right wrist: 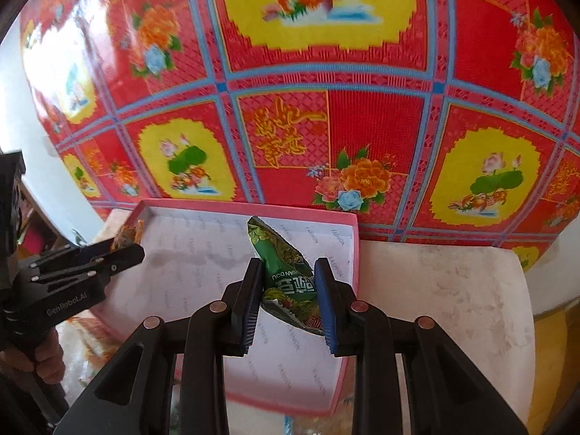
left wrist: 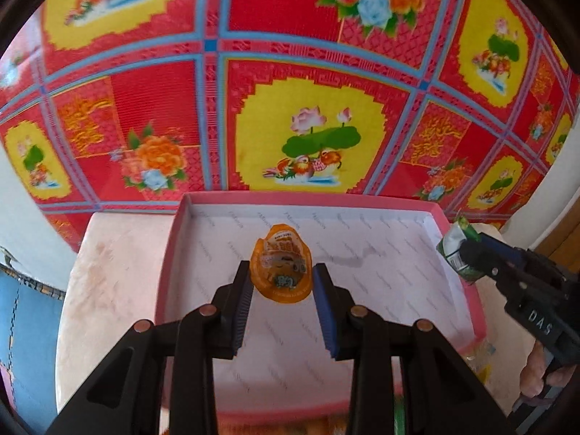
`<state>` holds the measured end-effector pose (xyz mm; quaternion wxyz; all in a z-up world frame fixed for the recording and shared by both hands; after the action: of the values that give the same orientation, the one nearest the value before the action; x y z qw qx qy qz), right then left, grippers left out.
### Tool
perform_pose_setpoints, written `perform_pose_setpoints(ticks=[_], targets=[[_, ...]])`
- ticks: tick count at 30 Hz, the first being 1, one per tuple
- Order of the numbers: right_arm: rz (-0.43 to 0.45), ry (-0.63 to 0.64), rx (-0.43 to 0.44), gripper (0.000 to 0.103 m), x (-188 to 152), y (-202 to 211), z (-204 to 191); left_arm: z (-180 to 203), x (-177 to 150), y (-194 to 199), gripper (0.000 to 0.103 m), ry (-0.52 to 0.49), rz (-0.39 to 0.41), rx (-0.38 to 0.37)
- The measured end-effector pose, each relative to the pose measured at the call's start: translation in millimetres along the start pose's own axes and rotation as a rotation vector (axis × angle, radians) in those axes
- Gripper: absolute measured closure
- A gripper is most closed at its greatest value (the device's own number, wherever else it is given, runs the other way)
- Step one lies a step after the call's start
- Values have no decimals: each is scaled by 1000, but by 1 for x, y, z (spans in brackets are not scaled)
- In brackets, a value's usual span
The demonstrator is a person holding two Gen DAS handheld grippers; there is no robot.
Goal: Organize snacks
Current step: 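Open the left tool to drop the orange cup while the right tool releases the green bag in the box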
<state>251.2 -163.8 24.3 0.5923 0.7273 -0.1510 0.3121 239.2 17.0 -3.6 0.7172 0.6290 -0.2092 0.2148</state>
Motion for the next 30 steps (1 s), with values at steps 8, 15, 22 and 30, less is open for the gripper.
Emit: perform_pose_setpoints(ticks=[8,15,22,30], targets=[[-13,18,-42,73,1,-29,5,-2,10,-33,68,12,-28,5],[-27,11,-64,73,6,-50,10,0,11,-49,68,11,-65,-2],[-37,-5,-52,73,12,-58,15,3,14,-50,58,0,-69,26],[-32,5,8,66,31,-42,16,3,14,-26,55,4,-56,27]])
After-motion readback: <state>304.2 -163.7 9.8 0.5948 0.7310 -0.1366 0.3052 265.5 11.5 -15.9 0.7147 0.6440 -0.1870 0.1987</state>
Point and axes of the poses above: each gripper's, at about its wrist camera, not at the fingertips, and y roughly against the way its jaws point, z to its right, x to its top, the point moved 7 cm from there along -y, roughly the way its jaws point, and after that the axes turned 4 degrees about -z, right-handed, at the moved point
